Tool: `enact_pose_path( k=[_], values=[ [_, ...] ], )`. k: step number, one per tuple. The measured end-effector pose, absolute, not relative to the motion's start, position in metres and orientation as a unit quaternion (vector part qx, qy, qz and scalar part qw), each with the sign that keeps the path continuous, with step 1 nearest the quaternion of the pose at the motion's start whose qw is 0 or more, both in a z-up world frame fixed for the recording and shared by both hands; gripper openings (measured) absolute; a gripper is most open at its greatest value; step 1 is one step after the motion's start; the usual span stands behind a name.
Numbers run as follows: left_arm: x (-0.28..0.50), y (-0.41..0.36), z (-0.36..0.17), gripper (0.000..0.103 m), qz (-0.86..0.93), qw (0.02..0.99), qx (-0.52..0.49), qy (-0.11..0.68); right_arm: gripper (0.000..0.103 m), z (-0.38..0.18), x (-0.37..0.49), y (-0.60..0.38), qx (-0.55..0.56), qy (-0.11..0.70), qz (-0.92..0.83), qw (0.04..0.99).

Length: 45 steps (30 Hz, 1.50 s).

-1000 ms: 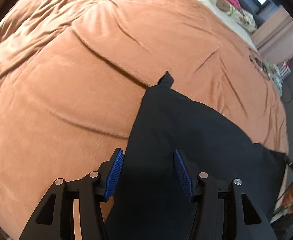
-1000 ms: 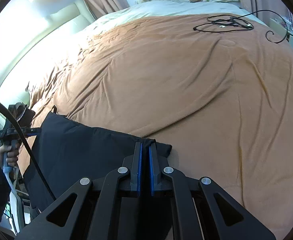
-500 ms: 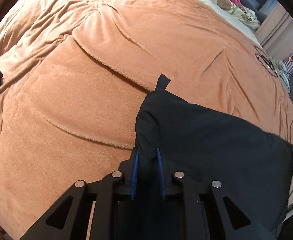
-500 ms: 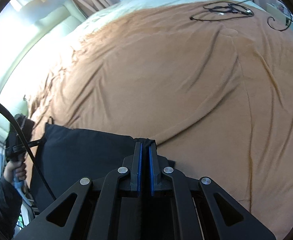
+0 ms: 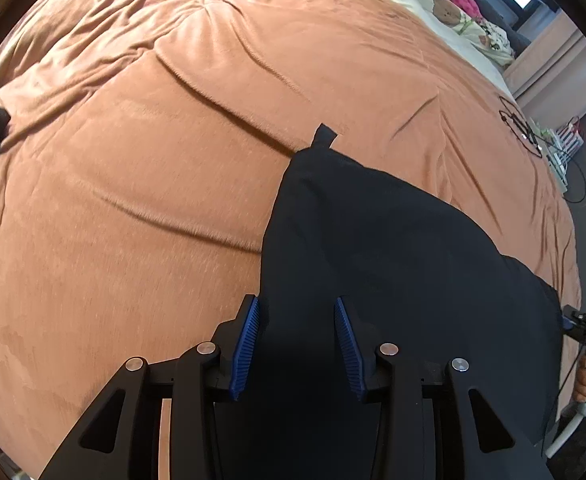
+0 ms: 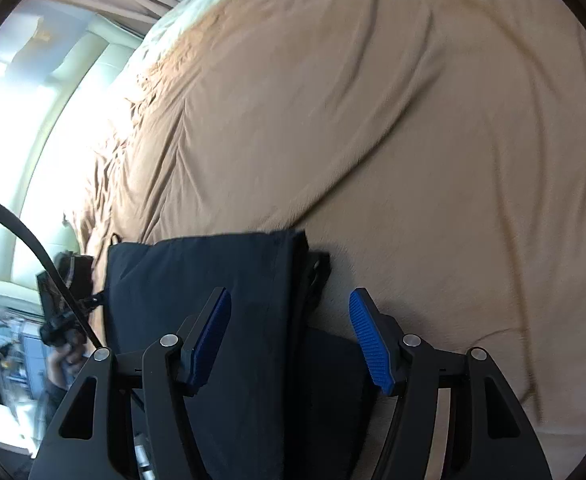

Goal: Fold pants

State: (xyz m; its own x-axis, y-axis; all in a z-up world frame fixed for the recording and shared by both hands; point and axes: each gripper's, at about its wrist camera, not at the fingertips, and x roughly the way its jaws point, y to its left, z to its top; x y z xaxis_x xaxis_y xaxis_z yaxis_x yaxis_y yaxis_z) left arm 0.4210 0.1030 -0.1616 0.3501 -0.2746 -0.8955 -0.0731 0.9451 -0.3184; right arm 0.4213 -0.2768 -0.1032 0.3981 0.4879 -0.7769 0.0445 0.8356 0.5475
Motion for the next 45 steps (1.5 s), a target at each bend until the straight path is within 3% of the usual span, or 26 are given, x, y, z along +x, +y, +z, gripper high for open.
enact_pose_path(
  k=[14,17,32,38,45],
  values=[
    [0.383,0.123,-0.158,0.042,-0.072,0.801,-0.193,0.562,0.06,-0.143,0.479,-0.301,0.357,0.592,0.22,0.689],
    [0.375,0.128,-0.158,0.042,-0.074,0.801,-0.198,0.56,0.052,-0.138,0.48,-0.308,0.36,0.583,0.23,0.691],
    [0.339,0.148,-0.166,0.042,-0.08,0.792,-0.227,0.561,0.052,-0.109,0.449,-0.285,0.315,0.556,0.242,0.73],
    [0.326,0.154,-0.167,0.042,-0.078,0.792,-0.231,0.56,0.052,-0.13,0.441,-0.271,0.277,0.597,0.194,0.728],
    [0.318,0.159,-0.171,0.042,-0.078,0.788,-0.236,0.563,0.052,-0.13,0.42,-0.276,0.297,0.585,0.203,0.727]
  ],
)
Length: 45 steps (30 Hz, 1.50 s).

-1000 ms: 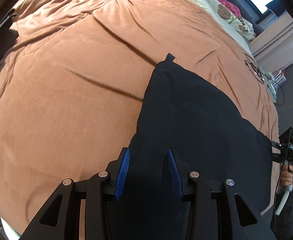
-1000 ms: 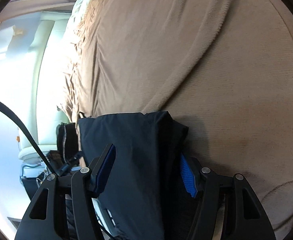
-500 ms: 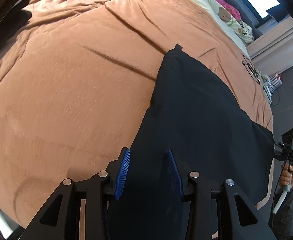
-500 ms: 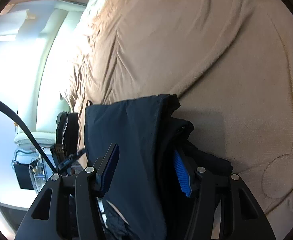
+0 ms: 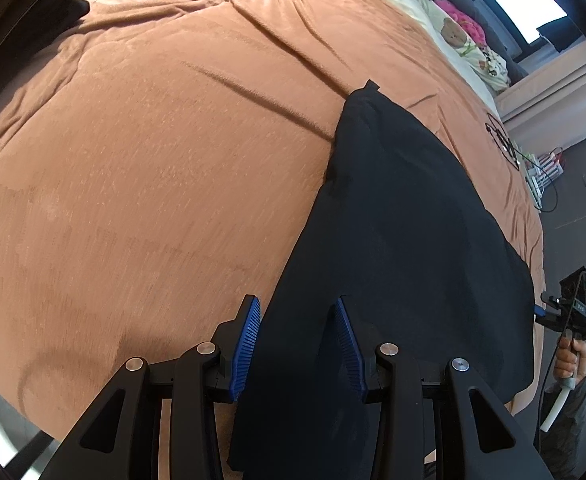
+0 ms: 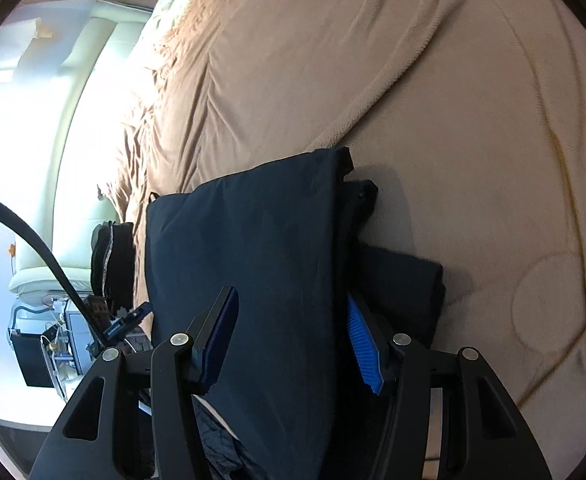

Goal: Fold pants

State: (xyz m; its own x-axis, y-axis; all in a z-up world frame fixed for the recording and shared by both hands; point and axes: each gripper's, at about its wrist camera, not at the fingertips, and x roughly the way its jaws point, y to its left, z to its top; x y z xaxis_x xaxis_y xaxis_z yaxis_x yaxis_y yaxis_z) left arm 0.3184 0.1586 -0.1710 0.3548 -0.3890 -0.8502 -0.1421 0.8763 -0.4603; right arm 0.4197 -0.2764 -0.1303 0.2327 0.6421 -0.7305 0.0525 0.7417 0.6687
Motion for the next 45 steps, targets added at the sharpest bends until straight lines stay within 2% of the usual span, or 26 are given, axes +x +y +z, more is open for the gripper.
enact_pose_path(
  k=[9,11,12,13,15,31,38,41,42,43,45],
  values=[
    [0.312,0.162,-0.175,0.042,-0.078,0.785,-0.247,0.562,0.052,-0.147,0.413,-0.277,0.329,0.577,0.221,0.714],
    [0.311,0.162,-0.174,0.042,-0.079,0.786,-0.247,0.562,0.034,-0.149,0.415,-0.275,0.32,0.573,0.212,0.724],
    [0.31,0.163,-0.174,0.042,-0.079,0.786,-0.246,0.562,0.013,-0.149,0.415,-0.273,0.317,0.575,0.207,0.725],
    [0.309,0.163,-0.173,0.042,-0.08,0.786,-0.244,0.562,0.007,-0.149,0.415,-0.272,0.316,0.577,0.2,0.726],
    [0.308,0.162,-0.173,0.042,-0.08,0.787,-0.239,0.563,0.005,-0.144,0.411,-0.27,0.308,0.572,0.198,0.733],
    [0.295,0.139,-0.176,0.042,-0.089,0.777,-0.162,0.602,0.003,-0.093,0.349,-0.253,0.285,0.53,0.174,0.78],
    [0.287,0.141,-0.181,0.041,-0.106,0.771,-0.175,0.603,0.003,-0.115,0.345,-0.251,0.263,0.54,0.129,0.789],
    [0.282,0.142,-0.18,0.026,-0.108,0.773,-0.175,0.6,0.003,-0.132,0.347,-0.248,0.263,0.549,0.12,0.785],
    [0.28,0.144,-0.18,0.016,-0.108,0.775,-0.174,0.597,0.003,-0.136,0.348,-0.246,0.262,0.551,0.117,0.784],
    [0.278,0.146,-0.179,0.01,-0.112,0.775,-0.181,0.595,0.003,-0.138,0.348,-0.244,0.262,0.552,0.116,0.783],
    [0.276,0.151,-0.174,0.009,-0.124,0.774,-0.203,0.586,0.003,-0.137,0.35,-0.237,0.263,0.549,0.116,0.784]
  ],
)
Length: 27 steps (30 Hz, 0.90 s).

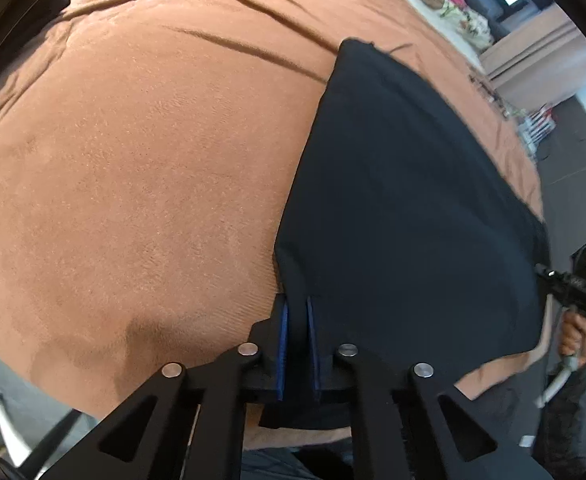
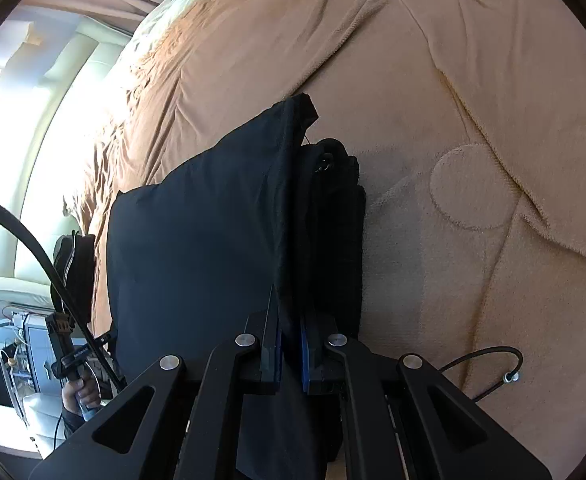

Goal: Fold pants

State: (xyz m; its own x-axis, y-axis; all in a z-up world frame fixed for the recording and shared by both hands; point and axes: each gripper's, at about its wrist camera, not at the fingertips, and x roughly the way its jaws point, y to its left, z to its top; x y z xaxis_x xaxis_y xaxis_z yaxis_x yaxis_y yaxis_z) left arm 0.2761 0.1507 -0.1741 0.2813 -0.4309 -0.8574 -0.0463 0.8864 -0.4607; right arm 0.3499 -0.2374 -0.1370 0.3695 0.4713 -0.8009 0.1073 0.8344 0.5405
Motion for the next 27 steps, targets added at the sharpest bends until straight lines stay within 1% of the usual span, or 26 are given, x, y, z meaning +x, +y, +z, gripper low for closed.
enact_pose_path(
  k=[5,6,8,9,10,11,12,13,15,19,24,25,26,27],
  values=[
    [0.271,0.161,-0.167,0.009,-0.153,0.765,-0.244,0.576,0.003,-0.114,0.337,-0.237,0.251,0.521,0.128,0.806],
    [0.27,0.16,-0.169,0.01,-0.158,0.761,-0.245,0.58,0.003,-0.113,0.334,-0.236,0.247,0.518,0.122,0.81],
    [0.269,0.157,-0.176,0.017,-0.151,0.757,-0.238,0.589,0.004,-0.12,0.33,-0.235,0.231,0.522,0.105,0.814],
    [0.268,0.157,-0.179,0.022,-0.15,0.756,-0.239,0.591,0.005,-0.128,0.331,-0.231,0.224,0.53,0.094,0.812],
    [0.268,0.159,-0.18,0.03,-0.15,0.754,-0.243,0.591,0.006,-0.138,0.332,-0.231,0.23,0.539,0.09,0.805],
    [0.266,0.162,-0.183,0.033,-0.152,0.751,-0.253,0.59,0.012,-0.142,0.333,-0.234,0.239,0.543,0.089,0.8],
    [0.264,0.164,-0.184,0.036,-0.156,0.75,-0.26,0.588,0.021,-0.146,0.331,-0.234,0.253,0.542,0.085,0.797],
    [0.261,0.167,-0.185,0.036,-0.16,0.75,-0.268,0.584,0.033,-0.147,0.329,-0.235,0.262,0.538,0.082,0.797],
    [0.256,0.172,-0.186,0.036,-0.161,0.75,-0.274,0.579,0.04,-0.144,0.323,-0.235,0.269,0.527,0.081,0.802],
    [0.253,0.177,-0.189,0.036,-0.167,0.749,-0.297,0.568,0.041,-0.136,0.309,-0.233,0.272,0.507,0.084,0.813],
    [0.249,0.173,-0.194,0.036,-0.171,0.751,-0.312,0.556,0.041,-0.147,0.306,-0.224,0.252,0.522,0.084,0.811],
    [0.248,0.172,-0.193,0.033,-0.172,0.751,-0.316,0.553,0.041,-0.15,0.308,-0.225,0.241,0.527,0.078,0.811],
    [0.246,0.173,-0.193,0.028,-0.171,0.751,-0.318,0.552,0.041,-0.155,0.312,-0.221,0.231,0.533,0.067,0.811],
    [0.244,0.173,-0.195,0.015,-0.172,0.749,-0.321,0.553,0.041,-0.158,0.316,-0.219,0.227,0.533,0.061,0.813]
  ],
)
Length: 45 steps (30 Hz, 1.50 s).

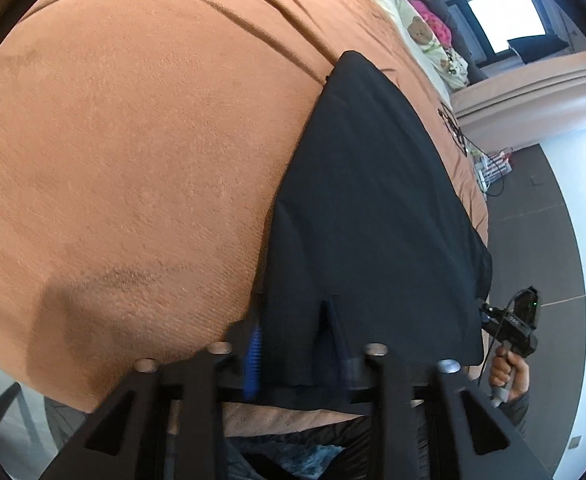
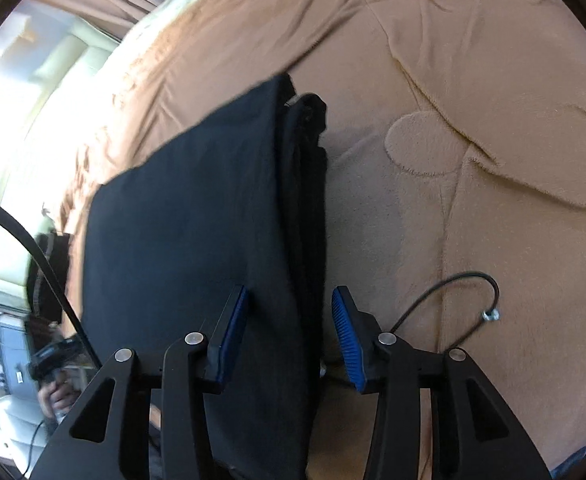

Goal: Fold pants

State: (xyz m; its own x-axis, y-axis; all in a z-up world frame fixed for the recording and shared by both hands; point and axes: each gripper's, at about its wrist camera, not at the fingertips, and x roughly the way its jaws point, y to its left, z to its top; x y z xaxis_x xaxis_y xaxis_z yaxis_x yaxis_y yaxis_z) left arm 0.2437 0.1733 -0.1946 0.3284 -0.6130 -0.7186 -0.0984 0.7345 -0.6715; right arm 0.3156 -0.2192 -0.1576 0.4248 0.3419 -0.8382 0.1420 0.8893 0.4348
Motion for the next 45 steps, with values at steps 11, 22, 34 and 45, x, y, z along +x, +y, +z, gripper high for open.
enact_pose_path(
  k=[11,22,34,45],
  values=[
    [0.224,0.188,-0.194,0.009,-0.184,0.743,-0.359,0.534,0.039,-0.151,0.327,-0.209,0.22,0.5,0.021,0.837],
    [0.207,0.195,-0.203,0.019,-0.184,0.731,-0.419,0.506,0.039,-0.107,0.273,-0.161,0.142,0.457,0.006,0.878],
    [0.192,0.202,-0.207,0.033,-0.176,0.721,-0.476,0.472,0.039,-0.108,0.263,-0.083,0.087,0.453,0.068,0.885],
    [0.184,0.203,-0.204,0.025,-0.172,0.71,-0.503,0.462,0.038,-0.139,0.293,-0.016,0.079,0.474,0.138,0.866]
  ],
)
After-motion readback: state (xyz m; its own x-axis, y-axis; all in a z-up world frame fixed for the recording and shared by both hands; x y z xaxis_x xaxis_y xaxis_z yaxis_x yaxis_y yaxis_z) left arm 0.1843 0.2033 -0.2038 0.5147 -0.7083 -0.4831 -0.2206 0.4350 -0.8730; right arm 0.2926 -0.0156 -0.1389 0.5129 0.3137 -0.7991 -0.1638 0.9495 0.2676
